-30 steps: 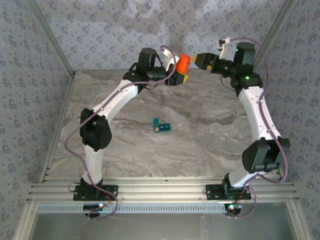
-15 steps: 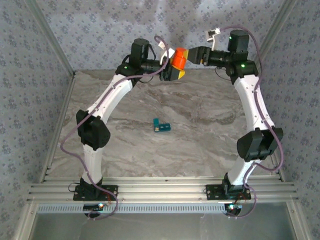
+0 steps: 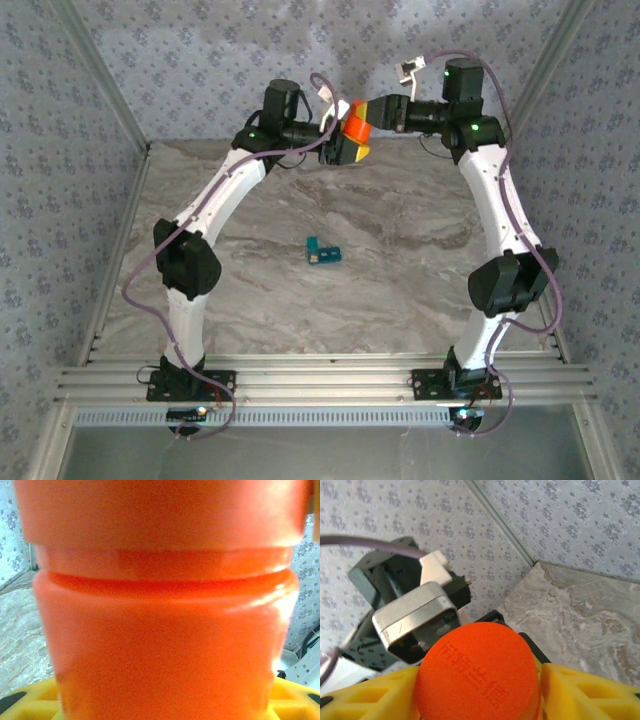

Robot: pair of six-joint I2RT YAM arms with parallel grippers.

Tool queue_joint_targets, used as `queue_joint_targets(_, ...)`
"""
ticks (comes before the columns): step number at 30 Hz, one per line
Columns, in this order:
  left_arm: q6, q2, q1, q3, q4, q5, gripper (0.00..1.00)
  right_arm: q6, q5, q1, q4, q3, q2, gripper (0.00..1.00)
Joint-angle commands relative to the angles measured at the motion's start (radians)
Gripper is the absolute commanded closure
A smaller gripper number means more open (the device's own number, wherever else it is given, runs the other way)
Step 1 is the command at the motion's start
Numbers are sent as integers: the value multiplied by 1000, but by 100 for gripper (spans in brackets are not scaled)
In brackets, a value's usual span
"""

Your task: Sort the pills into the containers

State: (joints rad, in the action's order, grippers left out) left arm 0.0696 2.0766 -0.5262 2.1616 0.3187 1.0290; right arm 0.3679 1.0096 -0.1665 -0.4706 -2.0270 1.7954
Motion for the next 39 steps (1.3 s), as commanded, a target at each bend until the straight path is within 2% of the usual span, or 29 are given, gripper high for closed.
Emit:
queue_joint_targets(1,-15,3,-8,33,-9,31,100,-9,28,-8,-22,-30,5,50)
queue_joint_targets(3,-16,2,-8,35,-8,29,100,-12,20,-12,-25,-23,0,60)
queue_joint_targets(7,-20,-2,-10,35,-4,10,100,-8,-30,-18,-18,18,-21,68)
queue_joint_targets(10,-28,-9,-17,32,-1,-46,100,1,-136,-36,-10,69,-53,76)
queue_joint_targets(15,-54,-36,-42,3,-29,-140,100,25,-282,-68,64,191,-121,77)
queue_joint_targets(19,-57,-49,-49,-23,-54,-156,100,26,-260,-46,66,209,-133,75)
queue_joint_targets(23,-70,-47,-46,-21,-35,-141,100,23,-183,7,65,220,-152,66)
queue_joint_targets(26,-74,-44,-40,-16,-20,-119,100,7,-105,40,86,238,-177,48)
queue_joint_targets(28,-73,-44,-35,-12,-15,-101,100,-3,-62,54,90,239,-188,33)
queue_joint_targets(30,-75,-42,-33,-7,-6,-84,100,-4,-37,63,89,225,-187,24)
queue_joint_targets(33,-78,-30,-32,20,20,-58,100,-2,-24,58,68,185,-165,18)
queue_joint_targets(39,-75,-15,-34,55,49,-29,100,-6,-22,38,49,138,-124,16)
